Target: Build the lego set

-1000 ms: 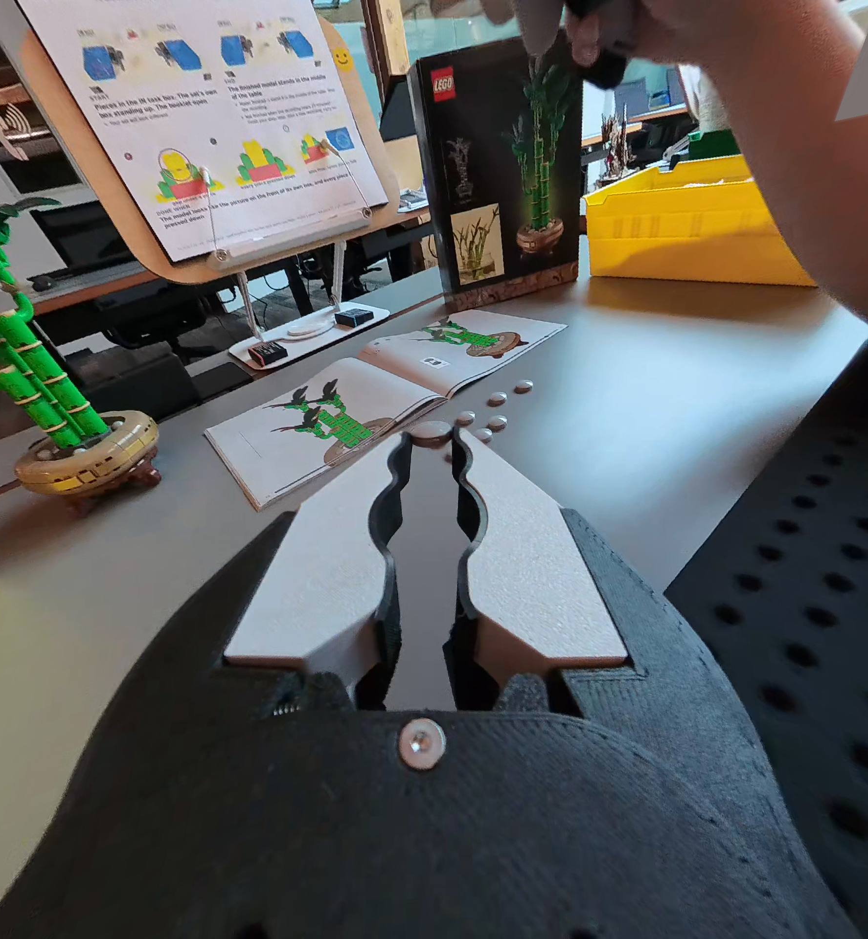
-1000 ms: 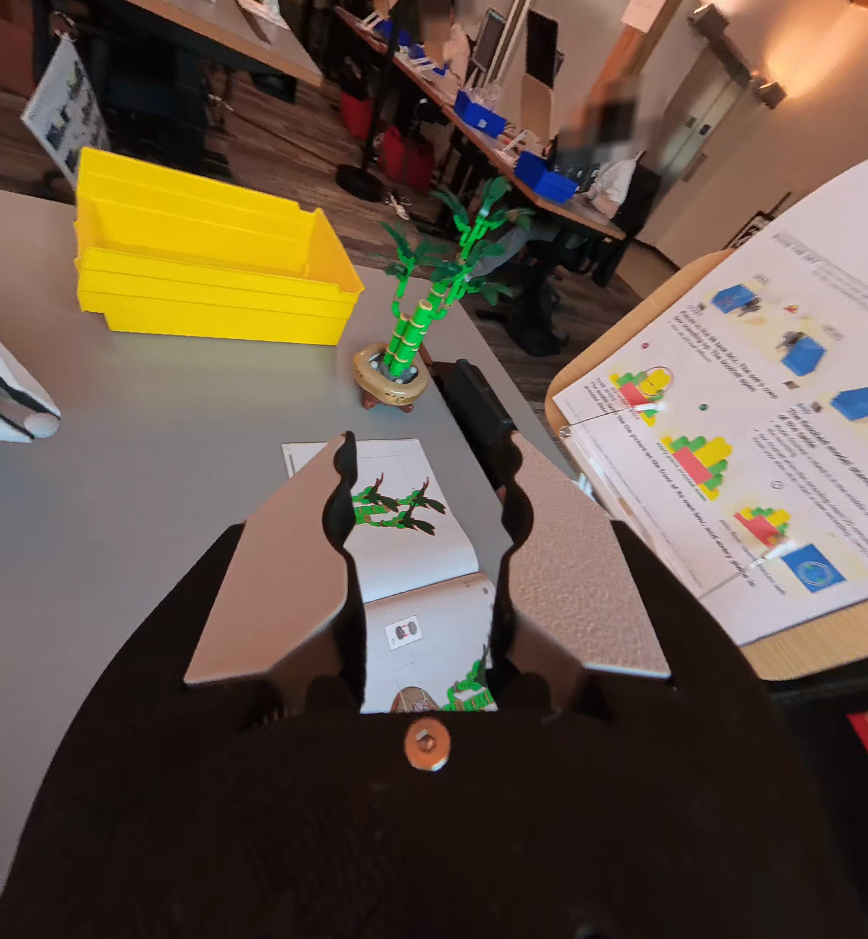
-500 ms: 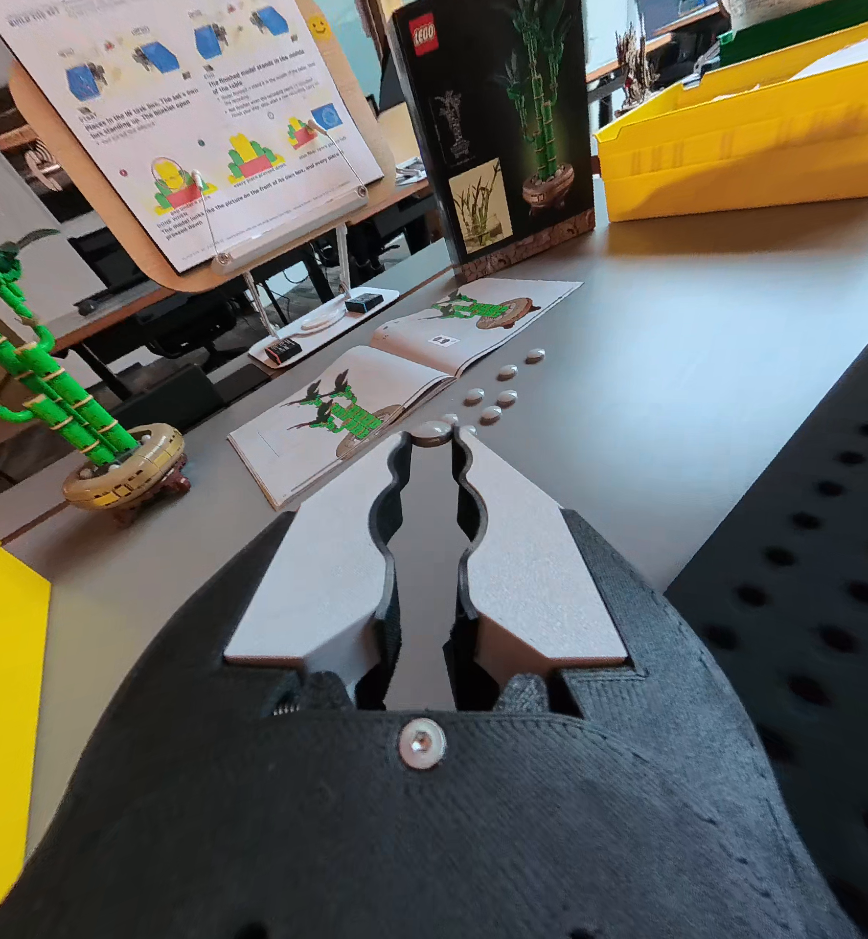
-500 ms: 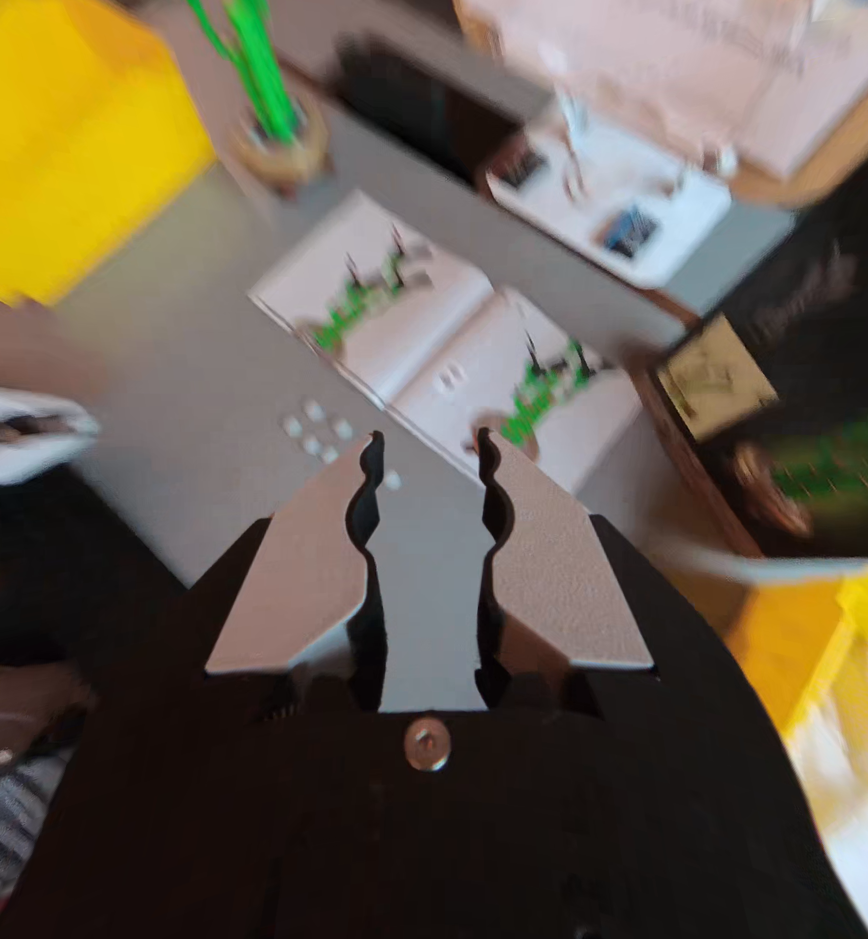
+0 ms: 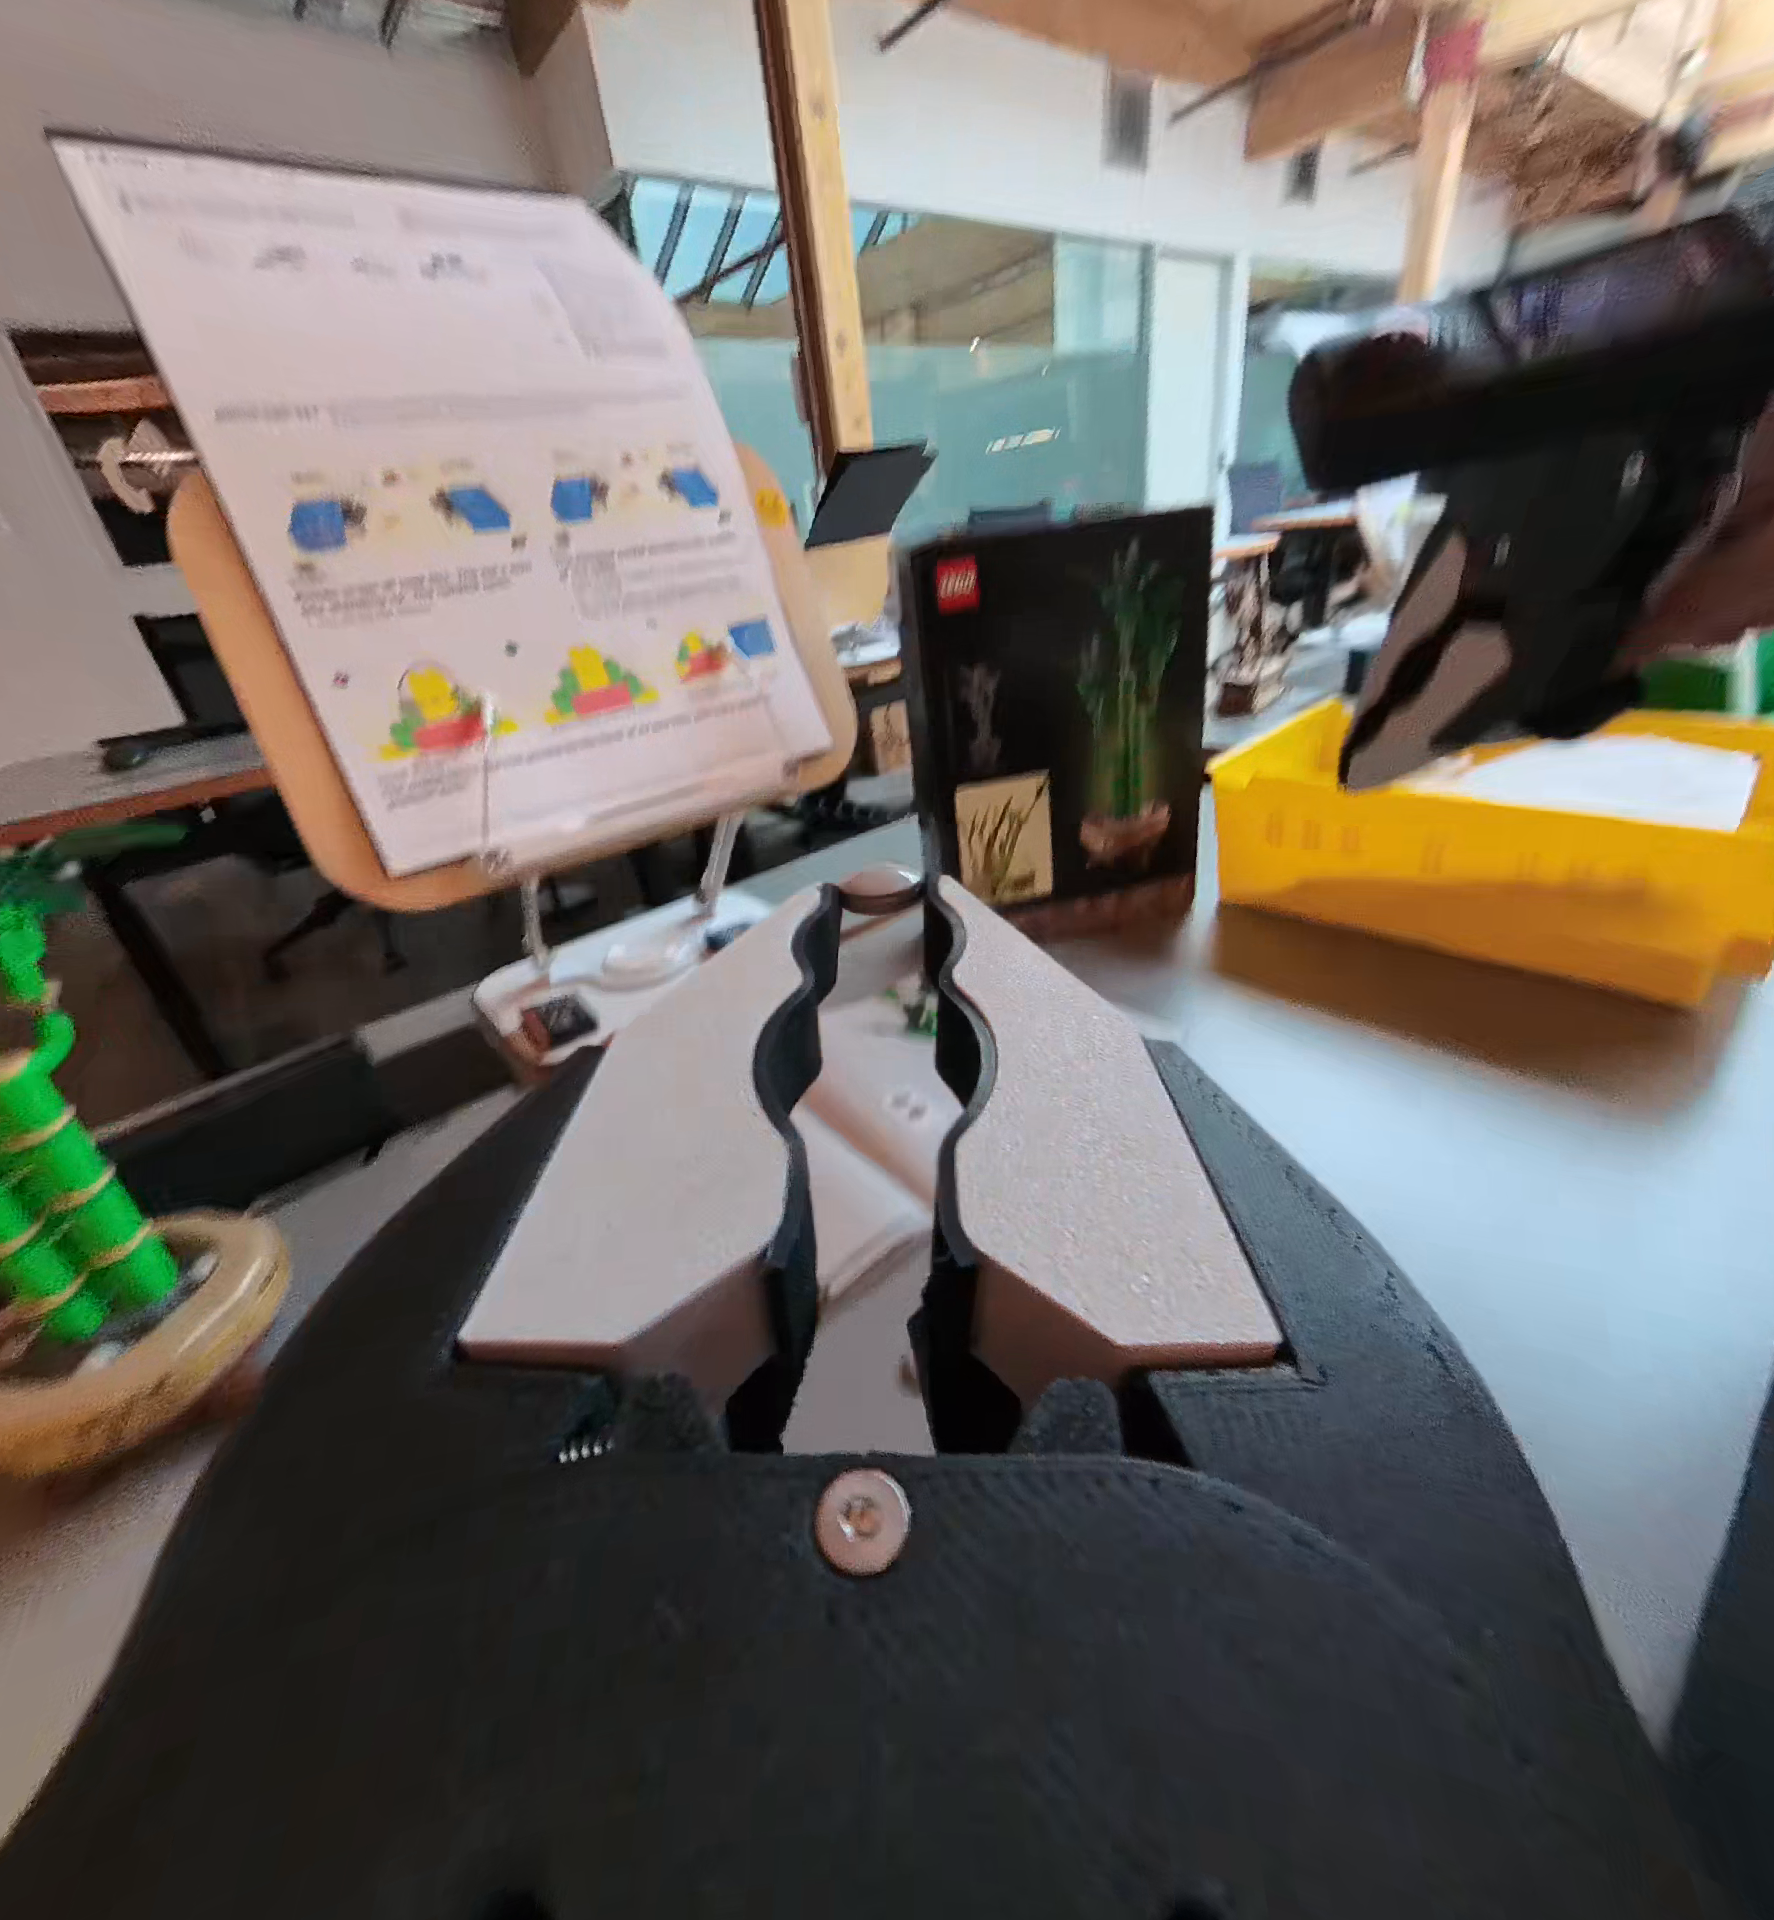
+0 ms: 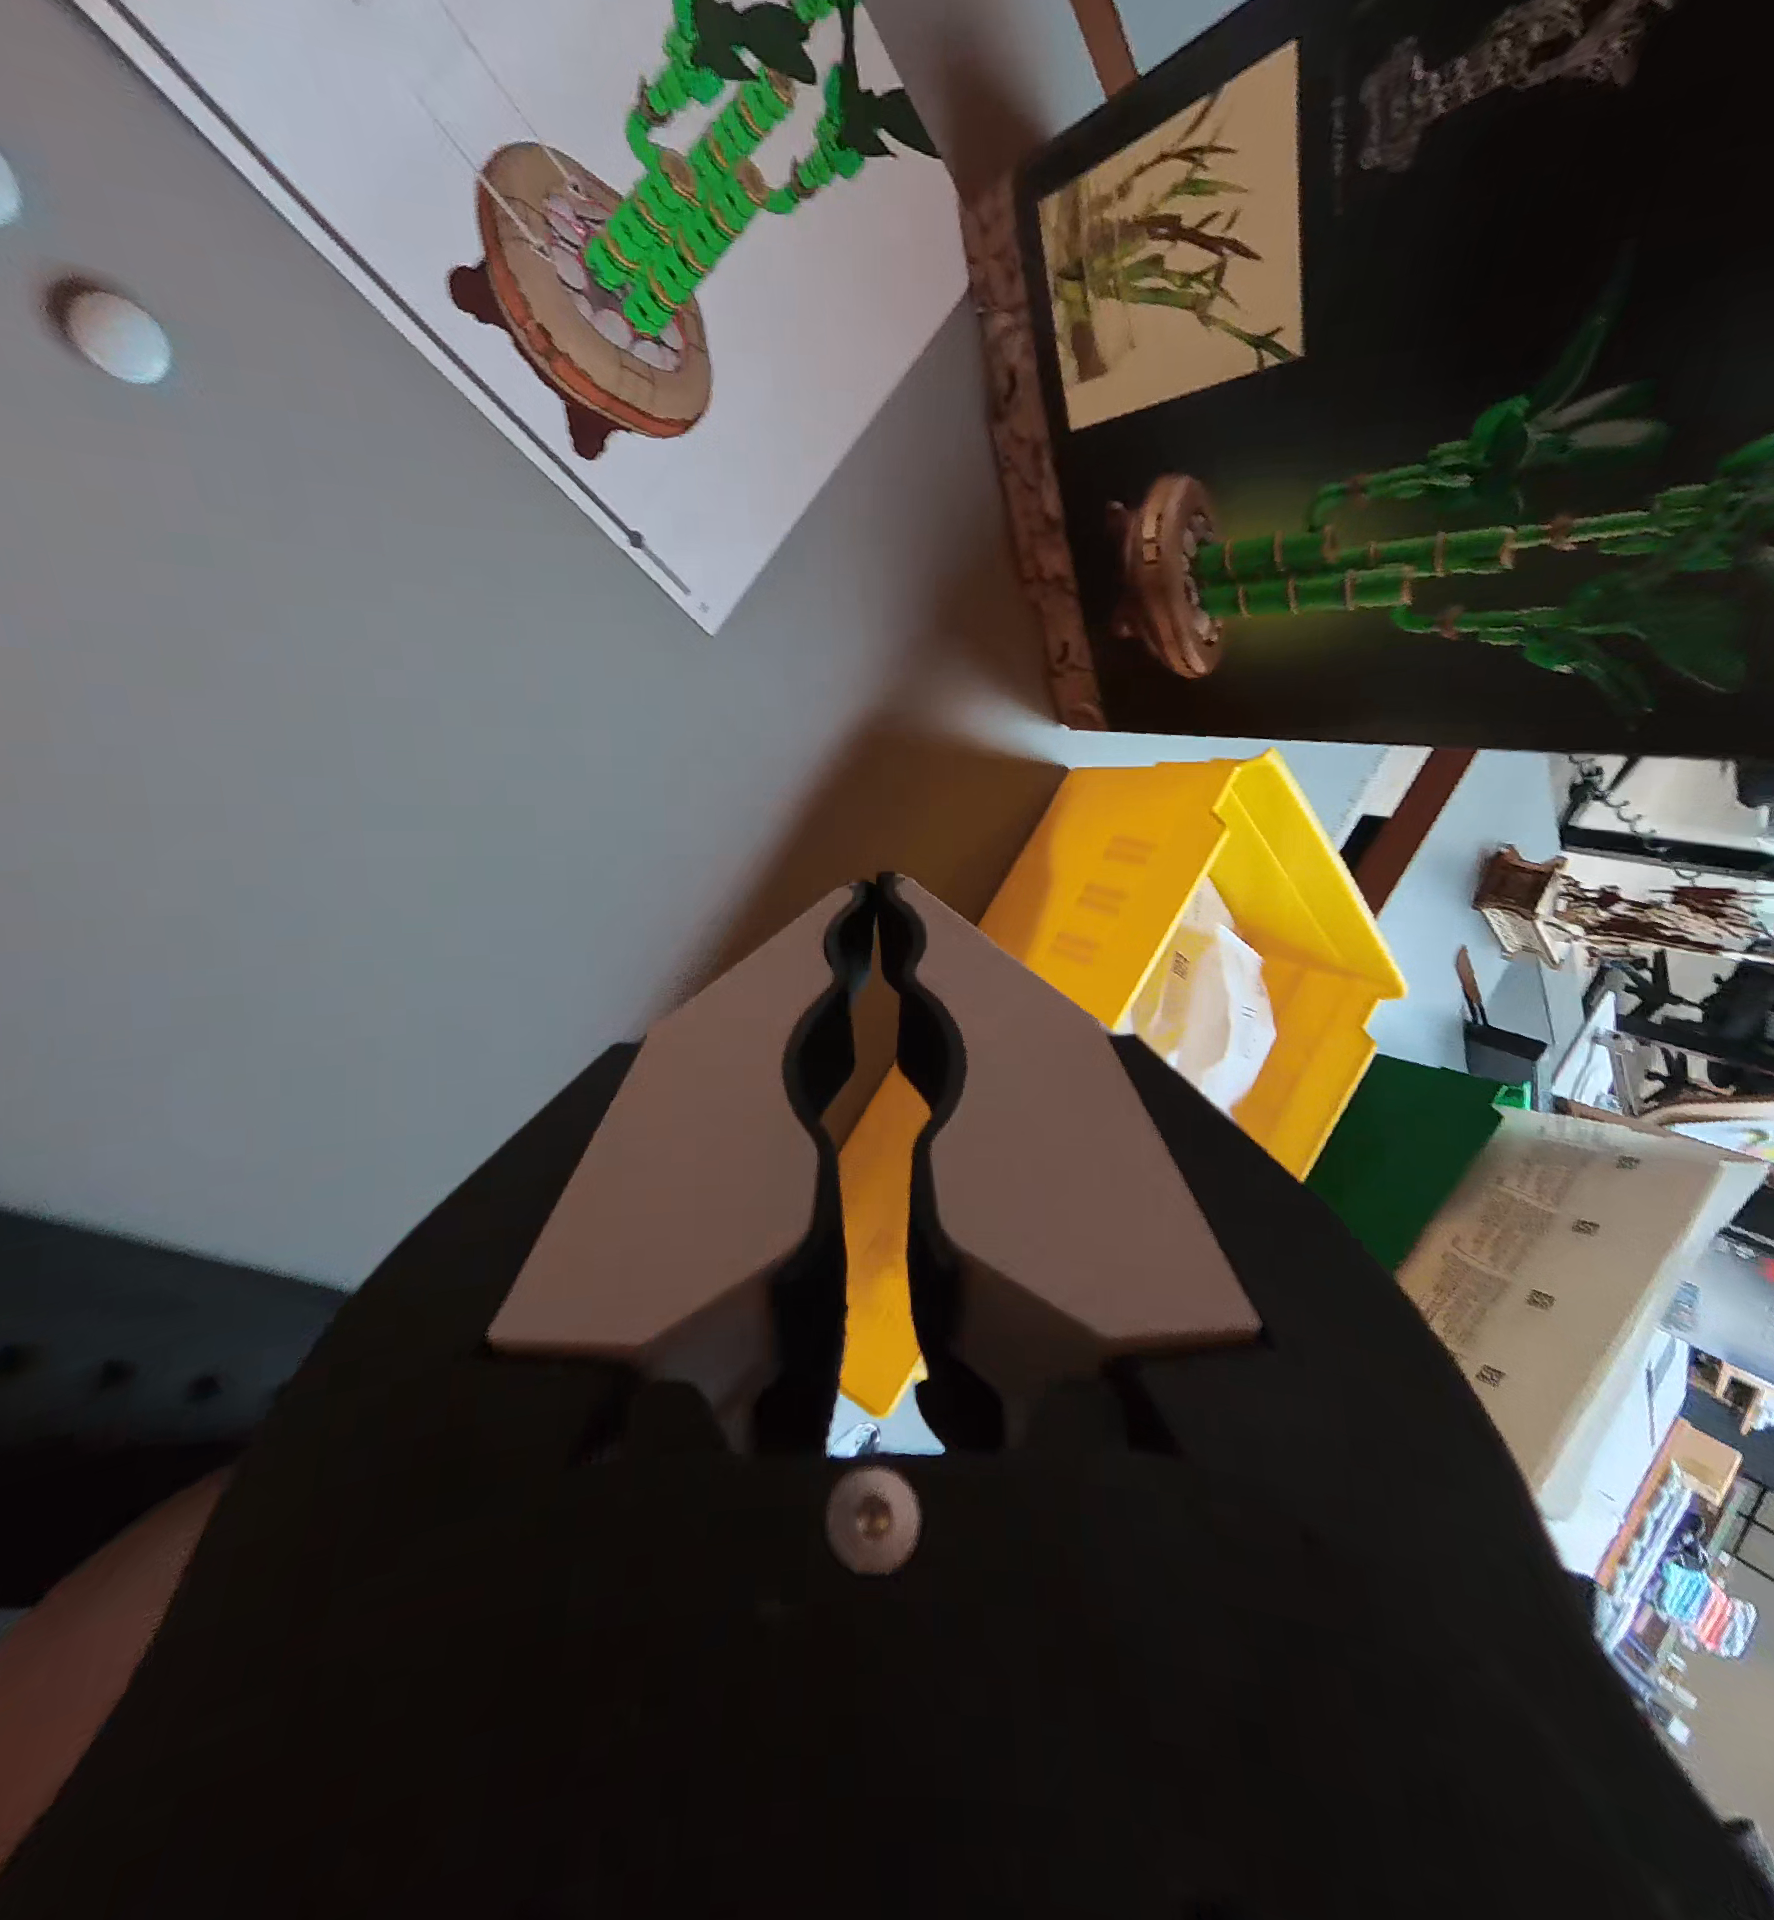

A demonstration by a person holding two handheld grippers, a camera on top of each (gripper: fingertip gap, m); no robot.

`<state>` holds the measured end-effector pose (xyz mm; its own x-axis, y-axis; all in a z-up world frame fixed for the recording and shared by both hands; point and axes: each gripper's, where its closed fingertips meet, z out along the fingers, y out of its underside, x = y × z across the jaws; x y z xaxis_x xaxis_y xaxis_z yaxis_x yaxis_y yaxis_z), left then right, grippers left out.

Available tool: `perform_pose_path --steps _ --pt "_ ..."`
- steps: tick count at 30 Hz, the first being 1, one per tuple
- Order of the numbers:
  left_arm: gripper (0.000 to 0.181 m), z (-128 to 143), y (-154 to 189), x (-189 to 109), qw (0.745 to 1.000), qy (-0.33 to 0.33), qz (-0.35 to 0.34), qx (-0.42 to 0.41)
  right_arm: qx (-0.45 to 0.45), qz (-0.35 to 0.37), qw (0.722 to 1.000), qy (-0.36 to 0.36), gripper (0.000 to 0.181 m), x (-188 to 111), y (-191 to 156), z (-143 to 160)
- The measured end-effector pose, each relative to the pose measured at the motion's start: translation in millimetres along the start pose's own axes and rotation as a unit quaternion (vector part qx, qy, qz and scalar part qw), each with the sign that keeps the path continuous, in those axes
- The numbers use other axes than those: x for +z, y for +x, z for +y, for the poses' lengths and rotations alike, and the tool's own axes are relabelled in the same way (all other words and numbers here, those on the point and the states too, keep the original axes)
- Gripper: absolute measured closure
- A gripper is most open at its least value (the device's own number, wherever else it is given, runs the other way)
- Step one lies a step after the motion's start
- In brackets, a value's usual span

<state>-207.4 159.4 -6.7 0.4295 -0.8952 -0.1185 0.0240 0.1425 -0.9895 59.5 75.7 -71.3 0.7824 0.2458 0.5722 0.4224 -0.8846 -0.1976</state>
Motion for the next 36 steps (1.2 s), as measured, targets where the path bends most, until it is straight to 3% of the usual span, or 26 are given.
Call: perform_pose_path --steps 4,7,9,14,25,32,36 --pt "0.168 -26.2 -6.2 58.1 0.997 0.044 0.042 -0.042 0.030 -0.003 1.000 0.010 0.181 3.0 8.6 -2.7" --pt "0.168 -13.7 -11.1 97.6 0.993 0.040 0.067 -0.087 0.035 -0.008 0.999 -0.012 0.181 12.8 11.0 1.2" --pt "0.168 9.6 -11.2 111.9 0.991 0.031 0.078 -0.102 0.028 -0.012 0.999 -0.024 0.181 18.8 9.8 4.4" --pt "0.168 65.4 -23.3 107.4 0.996 0.002 0.034 -0.080 0.028 -0.020 0.999 -0.033 0.181 26.3 8.0 2.5" --pt "0.168 72.7 -9.8 105.2 0.999 -0.021 0.032 0.037 -0.003 -0.020 0.996 -0.088 0.181 39.0 -1.9 9.3" --pt "0.168 77.6 5.4 107.4 0.996 -0.032 0.047 0.064 -0.026 -0.022 0.995 -0.091 0.181 41.0 -8.3 6.4" --pt "0.168 72.6 9.3 105.7 0.996 -0.026 0.050 0.073 0.004 -0.027 0.996 -0.082 0.181 45.7 2.5 6.8"
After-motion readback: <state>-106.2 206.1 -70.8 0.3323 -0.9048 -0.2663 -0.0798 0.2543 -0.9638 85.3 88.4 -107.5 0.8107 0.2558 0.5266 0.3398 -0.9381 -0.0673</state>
